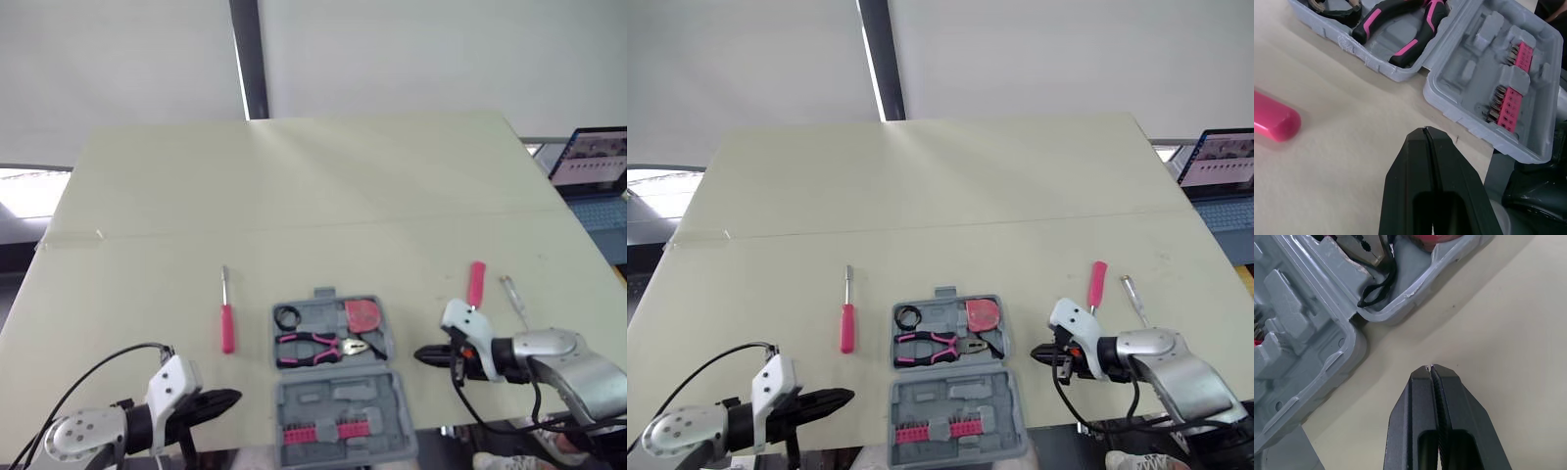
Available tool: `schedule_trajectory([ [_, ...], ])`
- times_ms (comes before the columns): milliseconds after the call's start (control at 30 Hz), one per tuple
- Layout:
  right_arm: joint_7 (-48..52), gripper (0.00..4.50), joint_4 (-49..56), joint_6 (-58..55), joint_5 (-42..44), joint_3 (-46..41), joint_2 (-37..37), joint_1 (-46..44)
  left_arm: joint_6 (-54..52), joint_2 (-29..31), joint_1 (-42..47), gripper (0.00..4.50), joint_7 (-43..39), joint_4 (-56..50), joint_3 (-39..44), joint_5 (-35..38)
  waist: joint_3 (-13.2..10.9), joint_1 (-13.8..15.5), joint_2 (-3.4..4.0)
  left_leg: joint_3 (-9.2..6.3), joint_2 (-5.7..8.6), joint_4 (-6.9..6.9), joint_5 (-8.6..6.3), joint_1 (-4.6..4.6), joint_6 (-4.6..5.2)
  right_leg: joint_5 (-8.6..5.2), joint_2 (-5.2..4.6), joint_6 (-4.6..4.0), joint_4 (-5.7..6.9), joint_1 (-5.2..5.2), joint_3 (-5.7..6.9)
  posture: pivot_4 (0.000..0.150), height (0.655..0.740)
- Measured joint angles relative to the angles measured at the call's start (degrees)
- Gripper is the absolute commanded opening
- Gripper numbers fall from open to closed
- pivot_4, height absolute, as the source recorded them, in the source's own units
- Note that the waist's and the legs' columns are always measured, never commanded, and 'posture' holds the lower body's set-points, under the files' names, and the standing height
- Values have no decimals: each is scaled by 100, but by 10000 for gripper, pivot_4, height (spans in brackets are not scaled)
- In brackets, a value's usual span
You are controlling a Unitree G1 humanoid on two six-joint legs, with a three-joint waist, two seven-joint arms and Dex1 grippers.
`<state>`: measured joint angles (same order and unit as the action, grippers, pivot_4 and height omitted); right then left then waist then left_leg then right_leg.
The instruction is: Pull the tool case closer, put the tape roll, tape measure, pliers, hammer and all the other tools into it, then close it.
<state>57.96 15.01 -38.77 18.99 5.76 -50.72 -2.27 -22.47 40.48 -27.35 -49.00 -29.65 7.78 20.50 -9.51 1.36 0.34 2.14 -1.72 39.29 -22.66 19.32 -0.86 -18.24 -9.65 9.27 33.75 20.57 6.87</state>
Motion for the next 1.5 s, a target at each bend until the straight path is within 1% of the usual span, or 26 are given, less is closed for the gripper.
schedule_trajectory([
  [100, -6, 1036, 1, 0, -2, 76, 35, -28, 1, -2, 223, 0, 50, 207, -194, -135, 0, 0, 0, 0, 0, 0, 0, 0, 0, 0, 0, 0, 1, 1, 1, 1500, 7373],
  [167, -26, 1036, 1, 0, -20, 125, 78, -75, 59, -33, 446, 0, 84, 474, -473, -322, 0, -3, 1, 2, 0, 0, 0, -1, -1, 0, 0, 1, 2, 1, 0, 1500, 7373],
  [267, -82, 1036, 6, -8, -68, 297, 235, -196, 185, -217, 690, 0, 148, 779, -811, -515, 1, -3, 1, 2, 0, 1, 0, -1, -1, 0, 0, 1, 4, 2, 0, 1500, 7373],
  [467, -142, 1036, 37, -161, -81, 456, 366, -357, 334, -467, 946, 0, 332, 1024, -1169, -757, 1, 9, 0, 1, 0, 6, 1, 0, -2, 1, 0, 2, 6, 1, 0, 1500, 7373],
  [867, -96, 1036, 491, -544, 136, 503, 248, -165, 356, -580, 1144, 0, 532, 1023, -1423, -860, 1, 2, 0, 1, 0, 6, 1, 0, -2, 1, 0, 2, 7, 1, 0, 1500, 7373],
  [1267, -148, 1036, 525, -633, 143, 503, 330, -171, 32, -588, 1436, 0, 600, 962, -1570, -875, 1, 6, 0, 1, 0, 6, 1, 0, -2, 1, 0, 2, 7, 2, 0, 1500, 7373],
  [1500, -236, 1036, 550, -635, 125, 526, 452, -200, -418, -590, 1757, 0, 722, 778, -1589, -887, 1, 5, 0, 1, 0, 6, 1, 0, -2, 1, 0, 2, 7, 2, 0, 1500, 7373],
])
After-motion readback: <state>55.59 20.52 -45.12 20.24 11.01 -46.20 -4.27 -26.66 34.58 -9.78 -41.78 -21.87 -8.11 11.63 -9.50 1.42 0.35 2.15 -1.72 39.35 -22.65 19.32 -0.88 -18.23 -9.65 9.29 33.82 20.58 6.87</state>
